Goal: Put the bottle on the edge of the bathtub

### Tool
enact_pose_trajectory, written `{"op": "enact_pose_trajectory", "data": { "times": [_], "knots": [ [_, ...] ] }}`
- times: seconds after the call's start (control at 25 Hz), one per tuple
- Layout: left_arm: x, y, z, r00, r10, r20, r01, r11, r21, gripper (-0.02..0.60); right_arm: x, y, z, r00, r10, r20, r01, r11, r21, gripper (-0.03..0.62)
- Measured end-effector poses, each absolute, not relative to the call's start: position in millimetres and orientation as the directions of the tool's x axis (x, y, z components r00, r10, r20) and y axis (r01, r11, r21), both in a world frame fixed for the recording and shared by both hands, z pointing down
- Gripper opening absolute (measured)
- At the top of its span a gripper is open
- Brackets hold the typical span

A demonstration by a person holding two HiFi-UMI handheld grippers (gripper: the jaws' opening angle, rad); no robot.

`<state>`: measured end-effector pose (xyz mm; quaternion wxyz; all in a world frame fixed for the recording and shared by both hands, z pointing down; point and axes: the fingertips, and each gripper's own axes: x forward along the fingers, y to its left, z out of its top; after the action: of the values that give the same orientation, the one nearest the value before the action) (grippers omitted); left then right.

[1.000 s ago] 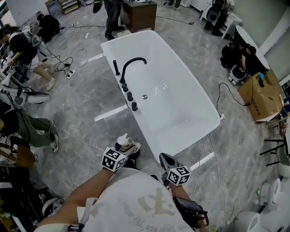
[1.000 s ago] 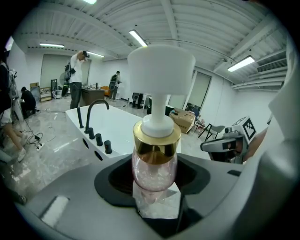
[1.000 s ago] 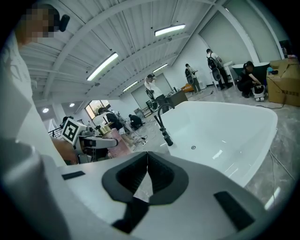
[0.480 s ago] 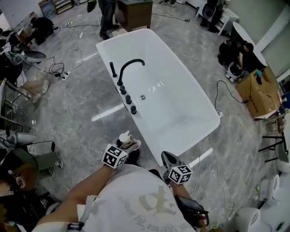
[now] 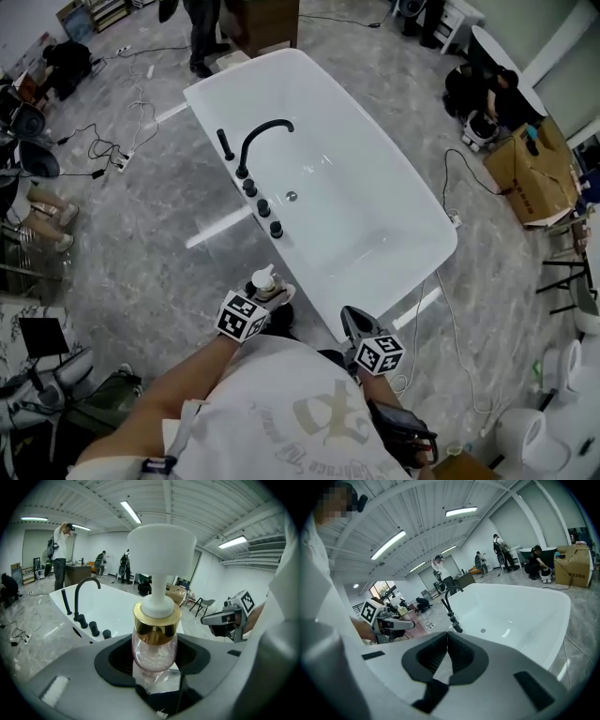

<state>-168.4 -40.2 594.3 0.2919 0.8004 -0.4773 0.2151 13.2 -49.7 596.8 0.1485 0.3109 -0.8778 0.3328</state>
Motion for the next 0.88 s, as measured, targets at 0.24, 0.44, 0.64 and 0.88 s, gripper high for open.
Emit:
{"op": "enact_pose_trajectory", "data": {
  "times": [0.24,0.44,0.64,0.88],
  "knots": [
    [-173.7,-58.3,610.1,0.484,-0.597,0.64,-0.867,-0.426,0.259,0.221,8.5,-67.4,598.5,-0.732,-0.481,0.482,-0.68,0.556,-0.478,0.006],
    [-174.8,-68.8,622.8,0.513,-0.557,0.654,-0.843,-0.471,0.26,0.221,3.9,-75.7,602.4,-0.71,-0.499,0.498,-0.704,0.53,-0.473,0.006],
    [-174.5,-78.9,634.5,0.531,-0.527,0.664,-0.826,-0.498,0.265,0.222,4.1,-81.3,605.5,-0.685,-0.514,0.517,-0.729,0.502,-0.466,0.006],
    [-171.5,-86.9,642.9,0.553,-0.489,0.674,-0.801,-0.535,0.269,0.221,10.5,-90.7,603.1,-0.647,-0.55,0.528,-0.762,0.467,-0.448,0.006]
  ]
}}
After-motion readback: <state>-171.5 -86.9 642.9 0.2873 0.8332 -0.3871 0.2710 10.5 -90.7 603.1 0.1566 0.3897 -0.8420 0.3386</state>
